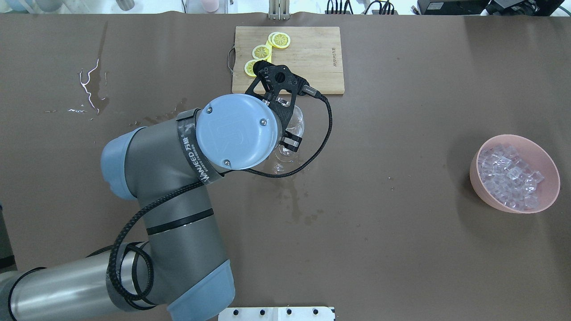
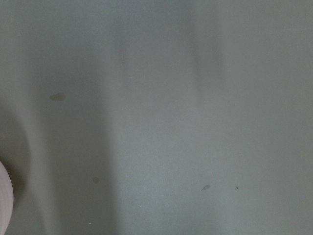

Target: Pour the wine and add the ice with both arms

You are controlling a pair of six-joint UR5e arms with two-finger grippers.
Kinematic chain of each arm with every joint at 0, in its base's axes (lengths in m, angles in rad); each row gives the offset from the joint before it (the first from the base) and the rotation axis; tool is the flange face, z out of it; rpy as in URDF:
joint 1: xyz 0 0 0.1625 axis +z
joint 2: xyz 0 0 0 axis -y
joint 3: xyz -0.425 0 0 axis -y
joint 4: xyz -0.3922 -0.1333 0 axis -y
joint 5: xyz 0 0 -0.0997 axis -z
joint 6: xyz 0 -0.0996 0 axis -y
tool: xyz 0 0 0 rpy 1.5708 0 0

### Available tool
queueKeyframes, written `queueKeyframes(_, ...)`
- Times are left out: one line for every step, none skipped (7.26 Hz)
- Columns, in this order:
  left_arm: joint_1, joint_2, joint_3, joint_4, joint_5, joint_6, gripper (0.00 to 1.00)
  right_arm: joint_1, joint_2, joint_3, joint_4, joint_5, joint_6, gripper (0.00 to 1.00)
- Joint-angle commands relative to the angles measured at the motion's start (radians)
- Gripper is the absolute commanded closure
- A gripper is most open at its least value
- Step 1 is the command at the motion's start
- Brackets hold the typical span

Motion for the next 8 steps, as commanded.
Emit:
queueKeyframes(-0.016,-0.022,0.005,0.073,-0.034,0.037,1.00,0.000,0.000,-0.001,0.000,0.000,0.000,0.00)
queueKeyframes(-0.019,-0.034,0.007,0.111,-0.044,0.062,1.00,0.000,0.000,-0.001,0.000,0.000,0.000,0.00)
queueKeyframes(-0.023,-0.054,0.018,0.145,-0.049,0.077,1.00,0.000,0.000,-0.003,0.000,0.000,0.000,0.00)
queueKeyframes(-0.036,-0.075,0.040,0.165,-0.073,0.100,1.00,0.000,0.000,-0.004,0.000,0.000,0.000,0.00)
queueKeyframes(-0.046,-0.095,0.051,0.203,-0.095,0.129,1.00,0.000,0.002,-0.005,0.000,0.000,0.000,0.00)
queueKeyframes(-0.048,-0.121,0.068,0.239,-0.097,0.139,1.00,0.000,0.002,-0.006,0.000,0.000,0.000,0.00)
queueKeyframes(-0.048,-0.131,0.085,0.244,-0.098,0.151,1.00,0.000,0.003,-0.008,0.000,0.000,0.000,0.00)
queueKeyframes(-0.048,-0.146,0.090,0.286,-0.103,0.166,1.00,0.000,0.003,-0.008,0.000,0.000,0.000,0.00)
